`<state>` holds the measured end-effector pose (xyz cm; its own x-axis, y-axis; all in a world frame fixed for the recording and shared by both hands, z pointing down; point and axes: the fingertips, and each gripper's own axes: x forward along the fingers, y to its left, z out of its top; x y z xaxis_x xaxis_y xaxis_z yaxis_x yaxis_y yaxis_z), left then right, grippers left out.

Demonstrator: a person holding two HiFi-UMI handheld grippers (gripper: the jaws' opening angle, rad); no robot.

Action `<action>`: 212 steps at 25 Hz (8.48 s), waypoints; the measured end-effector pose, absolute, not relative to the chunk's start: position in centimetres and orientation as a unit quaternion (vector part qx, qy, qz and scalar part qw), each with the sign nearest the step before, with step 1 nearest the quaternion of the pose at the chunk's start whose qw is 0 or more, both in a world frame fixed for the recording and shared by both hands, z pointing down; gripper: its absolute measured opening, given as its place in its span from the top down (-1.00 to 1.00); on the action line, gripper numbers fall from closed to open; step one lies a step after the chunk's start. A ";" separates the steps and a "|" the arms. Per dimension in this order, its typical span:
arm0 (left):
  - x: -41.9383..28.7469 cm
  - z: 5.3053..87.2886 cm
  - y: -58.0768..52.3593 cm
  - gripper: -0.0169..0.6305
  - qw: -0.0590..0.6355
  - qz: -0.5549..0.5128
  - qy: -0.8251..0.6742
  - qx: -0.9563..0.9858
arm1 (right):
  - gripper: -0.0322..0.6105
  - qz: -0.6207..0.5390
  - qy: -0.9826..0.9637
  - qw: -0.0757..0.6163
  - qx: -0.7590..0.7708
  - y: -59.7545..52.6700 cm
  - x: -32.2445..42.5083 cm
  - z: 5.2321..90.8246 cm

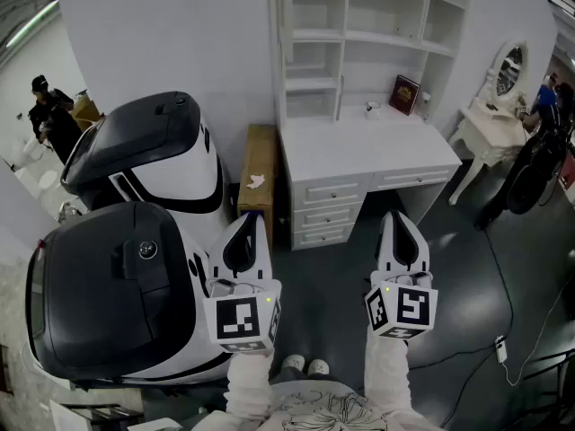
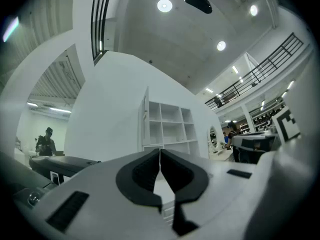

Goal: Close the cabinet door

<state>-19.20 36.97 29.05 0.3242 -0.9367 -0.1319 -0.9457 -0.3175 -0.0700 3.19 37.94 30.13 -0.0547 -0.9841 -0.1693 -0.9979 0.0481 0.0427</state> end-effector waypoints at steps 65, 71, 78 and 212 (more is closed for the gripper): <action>-13.4 31.8 1.6 0.93 0.051 0.026 0.583 -0.810 | 0.89 0.059 0.746 0.051 -0.661 2.3 6.8 32.9; -14.4 32.8 -1.0 0.93 0.041 0.024 0.589 -0.807 | 0.89 0.059 0.755 0.042 -0.651 -0.5 5.4 33.6; -14.5 33.4 -3.1 0.93 0.033 0.018 0.597 -0.802 | 0.89 0.051 0.765 0.041 -0.640 -3.3 4.7 33.8; -5.9 32.7 -26.5 0.93 0.047 0.011 0.650 -0.758 | 0.67 0.059 0.872 0.181 -0.451 -28.9 11.3 27.5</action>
<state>-5.91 -26.51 32.68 0.1549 -0.9848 -0.0779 -0.9869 -0.1507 -0.0572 11.29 -28.92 27.48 -0.5281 -0.7651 -0.3684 -0.8076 0.5866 -0.0608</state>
